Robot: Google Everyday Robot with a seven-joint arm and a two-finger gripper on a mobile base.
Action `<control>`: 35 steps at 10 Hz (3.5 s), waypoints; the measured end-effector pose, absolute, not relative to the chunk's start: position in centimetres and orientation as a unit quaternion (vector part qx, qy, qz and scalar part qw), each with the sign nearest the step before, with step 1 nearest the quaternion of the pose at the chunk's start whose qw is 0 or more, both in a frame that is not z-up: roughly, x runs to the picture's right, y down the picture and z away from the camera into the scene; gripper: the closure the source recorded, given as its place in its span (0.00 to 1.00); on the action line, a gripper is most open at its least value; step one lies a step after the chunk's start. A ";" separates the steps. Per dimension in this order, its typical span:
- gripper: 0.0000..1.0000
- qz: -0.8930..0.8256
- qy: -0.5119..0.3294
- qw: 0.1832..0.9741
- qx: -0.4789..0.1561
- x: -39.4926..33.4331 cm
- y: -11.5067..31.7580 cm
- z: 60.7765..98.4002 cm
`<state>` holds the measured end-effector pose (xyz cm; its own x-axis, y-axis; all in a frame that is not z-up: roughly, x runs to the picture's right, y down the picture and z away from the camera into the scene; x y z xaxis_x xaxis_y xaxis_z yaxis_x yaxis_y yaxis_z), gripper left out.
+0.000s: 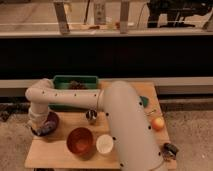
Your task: Wipe purple bowl with towel
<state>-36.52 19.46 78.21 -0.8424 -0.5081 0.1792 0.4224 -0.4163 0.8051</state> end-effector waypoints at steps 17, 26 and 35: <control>1.00 -0.838 -0.448 0.302 0.073 -38.7 15.3 80.1; 1.00 -0.837 -0.464 0.290 0.026 -34.8 19.9 77.7; 1.00 -0.842 -0.417 0.342 0.022 -35.4 14.2 81.4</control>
